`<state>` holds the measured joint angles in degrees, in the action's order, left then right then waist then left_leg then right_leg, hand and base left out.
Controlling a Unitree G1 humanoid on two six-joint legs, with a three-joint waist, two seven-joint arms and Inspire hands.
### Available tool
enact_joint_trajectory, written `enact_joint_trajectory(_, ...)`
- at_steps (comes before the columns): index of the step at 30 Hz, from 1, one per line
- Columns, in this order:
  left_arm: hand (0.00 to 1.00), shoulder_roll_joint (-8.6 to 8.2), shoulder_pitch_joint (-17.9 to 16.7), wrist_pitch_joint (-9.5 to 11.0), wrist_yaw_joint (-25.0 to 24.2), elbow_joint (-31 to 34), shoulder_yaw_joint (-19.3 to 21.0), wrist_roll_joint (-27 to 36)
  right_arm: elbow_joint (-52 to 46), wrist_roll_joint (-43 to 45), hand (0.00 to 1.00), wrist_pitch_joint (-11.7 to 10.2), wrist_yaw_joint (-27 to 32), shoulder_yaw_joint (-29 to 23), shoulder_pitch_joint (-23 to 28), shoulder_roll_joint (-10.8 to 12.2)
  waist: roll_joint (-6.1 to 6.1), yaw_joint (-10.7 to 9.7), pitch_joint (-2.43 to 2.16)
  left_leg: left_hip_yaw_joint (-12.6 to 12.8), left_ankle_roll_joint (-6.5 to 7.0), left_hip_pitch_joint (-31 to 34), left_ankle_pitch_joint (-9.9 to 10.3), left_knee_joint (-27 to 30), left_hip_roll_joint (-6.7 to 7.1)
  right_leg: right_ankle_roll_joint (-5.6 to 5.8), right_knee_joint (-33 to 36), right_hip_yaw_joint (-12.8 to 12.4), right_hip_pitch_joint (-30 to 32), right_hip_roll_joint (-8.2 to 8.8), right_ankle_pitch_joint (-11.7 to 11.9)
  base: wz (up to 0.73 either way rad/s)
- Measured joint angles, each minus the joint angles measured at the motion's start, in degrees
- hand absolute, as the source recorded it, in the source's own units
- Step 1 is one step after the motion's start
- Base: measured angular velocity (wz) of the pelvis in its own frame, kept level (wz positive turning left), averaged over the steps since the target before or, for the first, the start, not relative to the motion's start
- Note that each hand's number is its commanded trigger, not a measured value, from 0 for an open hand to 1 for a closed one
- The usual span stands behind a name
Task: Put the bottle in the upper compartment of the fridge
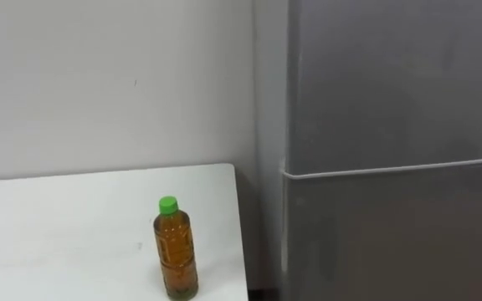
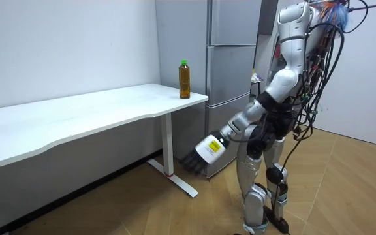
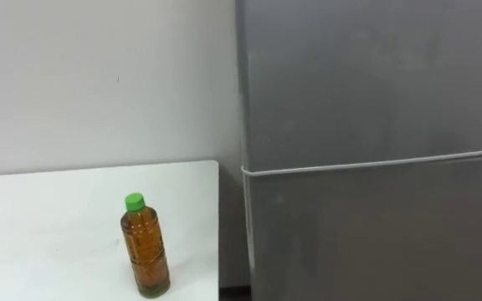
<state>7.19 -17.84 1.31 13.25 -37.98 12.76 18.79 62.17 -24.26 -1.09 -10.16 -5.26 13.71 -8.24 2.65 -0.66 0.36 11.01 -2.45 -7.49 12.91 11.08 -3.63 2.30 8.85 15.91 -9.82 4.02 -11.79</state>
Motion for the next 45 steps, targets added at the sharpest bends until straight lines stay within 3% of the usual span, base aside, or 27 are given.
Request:
enact_joint_trajectory(4,0.00,0.53,0.6,2.6,2.6,7.1,0.8,3.2,-1.7,-0.1,0.00,0.0,0.0,-1.2,1.4,-0.5,0.51,1.0,-0.22,0.0,0.03,-0.1,0.0,-0.3,0.19,0.14,-0.1,-0.1,0.0,0.08,-0.1,-0.01)
enact_joint_trajectory(7,0.00,0.05,0.7,2.4,4.3,14.4,0.8,3.1,-3.4,0.5,0.00,0.0,-0.1,-1.4,2.1,-0.1,0.10,1.0,-0.49,-0.1,0.03,0.4,0.0,0.2,0.17,0.15,0.0,0.0,0.3,0.09,-0.1,0.00)
enact_joint_trajectory(14,0.00,0.50,3.1,3.7,8.4,26.6,2.4,3.0,-4.6,2.3,0.00,-0.7,0.0,-2.5,2.0,0.8,-0.46,1.2,-0.37,-0.1,0.02,-0.2,0.0,0.2,0.16,0.14,0.0,-0.1,-0.2,0.09,-0.1,-0.01)
enact_joint_trajectory(22,0.00,0.65,5.1,4.2,12.4,45.2,5.7,2.4,-4.5,5.1,0.00,-0.7,0.2,-2.9,2.6,1.3,0.08,1.1,-0.28,-0.2,0.03,-0.2,0.0,0.2,0.16,0.13,0.2,-0.3,-0.1,0.10,-0.1,0.00)
enact_joint_trajectory(32,0.00,0.70,10.3,5.1,12.4,53.8,7.5,-0.8,-4.6,5.6,0.00,-0.8,0.6,-3.3,2.6,1.7,0.51,0.6,-0.15,-0.2,0.03,-0.1,0.0,0.4,0.16,0.13,0.2,-0.9,-0.2,0.07,-0.1,0.00)
enact_joint_trajectory(36,0.00,1.76,15.5,5.0,12.0,55.6,7.4,-0.9,-4.6,6.6,0.00,-0.7,0.7,-3.2,1.9,1.9,0.48,0.3,-0.01,-0.3,0.03,0.1,0.0,0.6,0.18,0.13,0.0,-0.8,-0.2,0.09,-0.1,0.01)
enact_joint_trajectory(38,0.00,2.54,16.6,5.0,11.2,56.2,7.1,-1.0,-4.5,6.6,0.00,-0.6,0.7,-2.9,1.3,1.9,0.36,-0.6,0.02,-0.3,0.04,0.2,0.0,0.6,0.26,0.14,-0.1,-0.7,-0.2,0.13,-0.1,0.02)
enact_joint_trajectory(45,0.00,2.50,19.5,4.6,5.5,62.4,4.4,-0.8,-2.9,6.6,0.00,-0.8,0.7,-2.8,-0.2,2.5,0.12,-2.6,0.11,-0.4,0.03,0.6,0.0,0.5,0.28,0.19,-0.1,-1.1,0.5,0.12,-0.1,-0.02)
